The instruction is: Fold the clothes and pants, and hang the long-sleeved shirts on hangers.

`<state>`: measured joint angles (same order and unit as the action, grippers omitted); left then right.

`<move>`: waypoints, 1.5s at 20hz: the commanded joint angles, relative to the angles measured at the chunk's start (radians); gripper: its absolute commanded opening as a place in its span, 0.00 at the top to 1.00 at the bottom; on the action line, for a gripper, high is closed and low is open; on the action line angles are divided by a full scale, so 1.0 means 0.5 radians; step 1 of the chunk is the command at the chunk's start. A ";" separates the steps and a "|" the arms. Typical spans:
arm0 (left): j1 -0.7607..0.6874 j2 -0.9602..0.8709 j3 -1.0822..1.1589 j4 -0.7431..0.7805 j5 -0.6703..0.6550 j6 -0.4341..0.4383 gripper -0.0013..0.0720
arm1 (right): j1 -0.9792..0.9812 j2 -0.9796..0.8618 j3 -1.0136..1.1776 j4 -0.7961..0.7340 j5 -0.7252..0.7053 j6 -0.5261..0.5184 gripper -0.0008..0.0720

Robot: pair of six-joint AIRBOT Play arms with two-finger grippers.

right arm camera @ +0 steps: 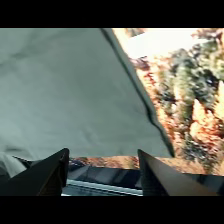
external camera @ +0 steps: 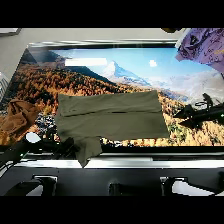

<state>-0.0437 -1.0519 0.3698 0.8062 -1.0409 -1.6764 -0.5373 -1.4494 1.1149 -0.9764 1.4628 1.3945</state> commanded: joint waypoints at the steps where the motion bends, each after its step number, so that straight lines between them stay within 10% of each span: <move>1: -0.002 -0.002 0.002 -0.006 -0.022 -0.001 0.96 | -0.001 -0.103 -0.154 0.048 -0.031 -0.095 0.30; 20: -0.002 -0.002 0.002 -0.005 -0.032 -0.002 0.96 | 0.000 -0.172 -0.512 -0.035 -0.220 -0.232 0.34; 24: 0.015 -0.002 0.011 -0.005 -0.034 0.000 0.96 | -0.001 -0.172 -0.512 0.018 -0.270 -0.269 0.95; 30: 0.305 0.123 0.287 0.348 -0.380 -0.014 0.96 | -0.001 0.061 -0.512 -0.066 -0.208 -0.174 0.95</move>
<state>0.0513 -1.0309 0.4511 0.8635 -1.1297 -1.6650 -0.5373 -1.4841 0.8593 -0.9829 1.3281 1.2736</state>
